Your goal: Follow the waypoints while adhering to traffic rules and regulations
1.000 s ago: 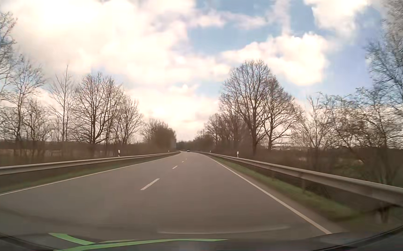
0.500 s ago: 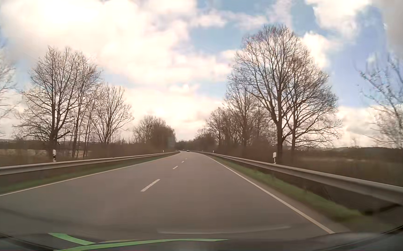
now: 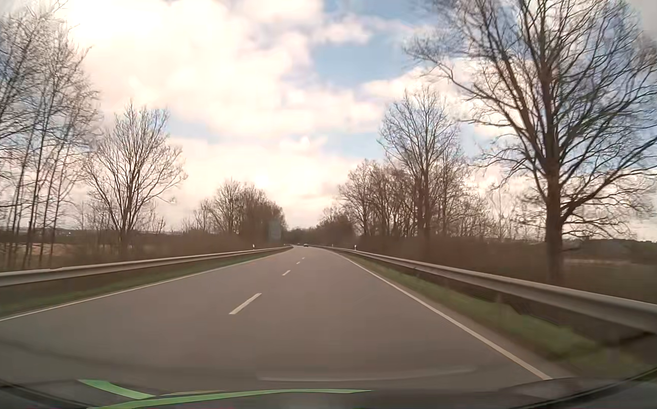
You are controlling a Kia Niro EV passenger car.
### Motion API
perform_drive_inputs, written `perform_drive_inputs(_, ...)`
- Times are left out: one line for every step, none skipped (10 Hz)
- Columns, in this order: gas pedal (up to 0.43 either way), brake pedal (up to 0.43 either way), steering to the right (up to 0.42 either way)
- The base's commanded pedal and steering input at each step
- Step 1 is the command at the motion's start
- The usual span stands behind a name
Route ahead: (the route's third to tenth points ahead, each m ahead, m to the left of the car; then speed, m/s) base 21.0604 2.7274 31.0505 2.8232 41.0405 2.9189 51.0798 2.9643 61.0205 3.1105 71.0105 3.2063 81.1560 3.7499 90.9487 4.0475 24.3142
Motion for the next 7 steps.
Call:
perform_drive_inputs(0.248,0.000,-0.001)
perform_drive_inputs(0.248,0.000,0.000)
perform_drive_inputs(0.248,0.000,-0.001)
perform_drive_inputs(0.248,0.000,-0.001)
perform_drive_inputs(0.248,0.000,-0.001)
perform_drive_inputs(0.248,0.000,-0.001)
perform_drive_inputs(0.248,0.000,-0.001)
